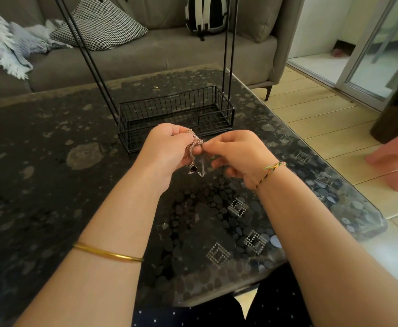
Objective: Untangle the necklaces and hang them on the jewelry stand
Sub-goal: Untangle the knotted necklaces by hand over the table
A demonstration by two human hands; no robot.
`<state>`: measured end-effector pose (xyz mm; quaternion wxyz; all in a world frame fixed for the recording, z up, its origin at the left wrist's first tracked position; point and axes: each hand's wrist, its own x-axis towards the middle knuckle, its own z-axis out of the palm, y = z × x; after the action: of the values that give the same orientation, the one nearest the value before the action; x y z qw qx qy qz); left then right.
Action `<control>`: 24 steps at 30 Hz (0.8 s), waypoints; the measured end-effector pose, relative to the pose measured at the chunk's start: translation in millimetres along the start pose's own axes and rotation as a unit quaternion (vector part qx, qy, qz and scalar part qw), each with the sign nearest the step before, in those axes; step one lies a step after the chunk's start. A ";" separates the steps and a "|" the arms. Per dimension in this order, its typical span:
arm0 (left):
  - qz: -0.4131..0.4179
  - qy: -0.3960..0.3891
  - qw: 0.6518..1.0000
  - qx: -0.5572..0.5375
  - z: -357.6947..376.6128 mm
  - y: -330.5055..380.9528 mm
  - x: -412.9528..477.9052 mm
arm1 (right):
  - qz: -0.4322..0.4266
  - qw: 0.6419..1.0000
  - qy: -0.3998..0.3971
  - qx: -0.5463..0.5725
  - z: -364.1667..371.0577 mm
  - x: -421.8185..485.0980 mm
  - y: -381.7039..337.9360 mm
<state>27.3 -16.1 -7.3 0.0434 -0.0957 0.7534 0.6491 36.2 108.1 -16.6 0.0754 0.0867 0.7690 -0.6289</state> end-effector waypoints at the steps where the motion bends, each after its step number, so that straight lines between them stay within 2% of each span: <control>1: 0.000 -0.001 1.000 0.001 -0.2 0.4 -0.4 | 0.004 1.000 0.003 0.011 -0.2 0.0 -0.6; 5: -0.008 -0.019 1.000 -0.004 -0.7 1.6 -1.8 | 0.011 0.999 0.014 0.049 -1.5 0.7 -1.8; 8: -0.005 -0.035 0.999 0.039 -0.8 -0.3 -1.1 | 0.006 0.998 0.020 0.056 -2.9 1.1 -1.6; 13: 0.019 -0.052 0.992 0.114 -2.0 -0.8 -3.6 | -0.015 0.999 0.036 0.020 -3.7 1.9 -1.0; 20: 0.072 -0.013 0.969 0.235 0.1 -1.5 -3.2 | -0.081 0.994 0.043 -0.052 -1.7 0.1 -0.7; 24: 0.045 -0.017 0.976 0.214 0.9 -0.8 -1.9 | -0.098 0.991 0.048 -0.080 -1.3 1.3 0.5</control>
<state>29.2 -15.1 -7.8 0.0464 -0.0393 0.8775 0.4758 35.0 109.5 -17.1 -0.0172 0.0345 0.8246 -0.5645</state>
